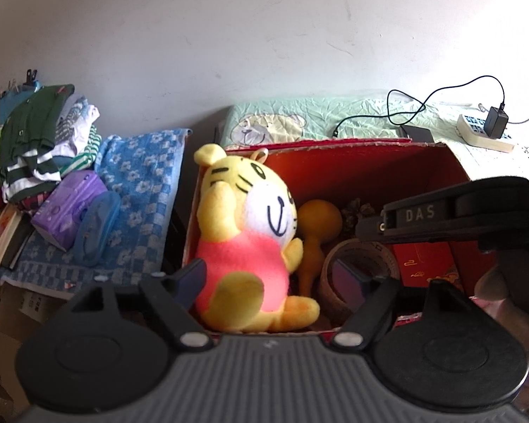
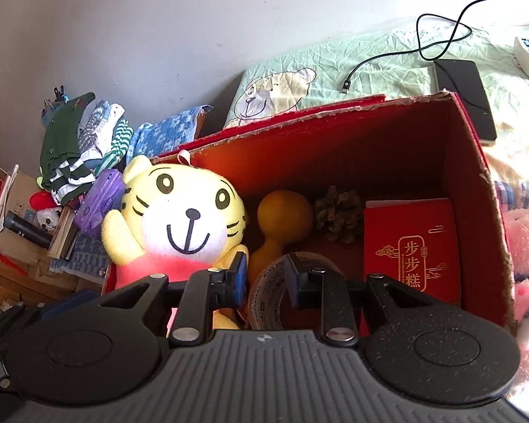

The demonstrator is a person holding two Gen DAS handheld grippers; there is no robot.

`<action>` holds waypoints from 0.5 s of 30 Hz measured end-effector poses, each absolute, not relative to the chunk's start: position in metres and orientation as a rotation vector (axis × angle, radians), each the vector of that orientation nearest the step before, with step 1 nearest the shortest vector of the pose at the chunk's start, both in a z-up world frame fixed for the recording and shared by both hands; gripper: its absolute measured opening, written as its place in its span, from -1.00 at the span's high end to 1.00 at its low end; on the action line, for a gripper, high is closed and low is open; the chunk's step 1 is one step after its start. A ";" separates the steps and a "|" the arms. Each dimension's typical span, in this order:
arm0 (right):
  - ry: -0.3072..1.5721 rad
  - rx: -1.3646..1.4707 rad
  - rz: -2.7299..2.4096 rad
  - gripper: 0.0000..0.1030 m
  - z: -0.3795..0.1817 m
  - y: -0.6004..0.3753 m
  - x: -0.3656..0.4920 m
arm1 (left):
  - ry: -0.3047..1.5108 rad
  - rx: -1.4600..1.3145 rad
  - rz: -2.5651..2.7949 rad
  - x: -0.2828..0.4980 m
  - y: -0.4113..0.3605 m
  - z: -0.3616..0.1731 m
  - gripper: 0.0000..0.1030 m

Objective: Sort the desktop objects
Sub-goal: 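Carry the tiger plush with the right gripper into the red box, then open the right gripper and release the tiger plush in the box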

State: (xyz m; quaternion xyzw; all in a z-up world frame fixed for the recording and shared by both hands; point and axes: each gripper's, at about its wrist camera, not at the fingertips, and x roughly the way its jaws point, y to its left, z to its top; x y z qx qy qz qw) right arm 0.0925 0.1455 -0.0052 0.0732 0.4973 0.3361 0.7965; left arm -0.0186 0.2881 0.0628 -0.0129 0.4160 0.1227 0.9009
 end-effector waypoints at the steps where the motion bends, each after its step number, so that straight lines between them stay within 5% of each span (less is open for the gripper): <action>1: 1.060 0.165 0.718 0.47 -0.002 0.142 0.089 | 0.861 -0.024 0.261 -0.018 0.286 0.063 -0.57; 15: 0.985 0.192 0.695 0.46 0.015 0.095 0.067 | 0.871 0.023 0.280 -0.010 0.253 0.063 -0.38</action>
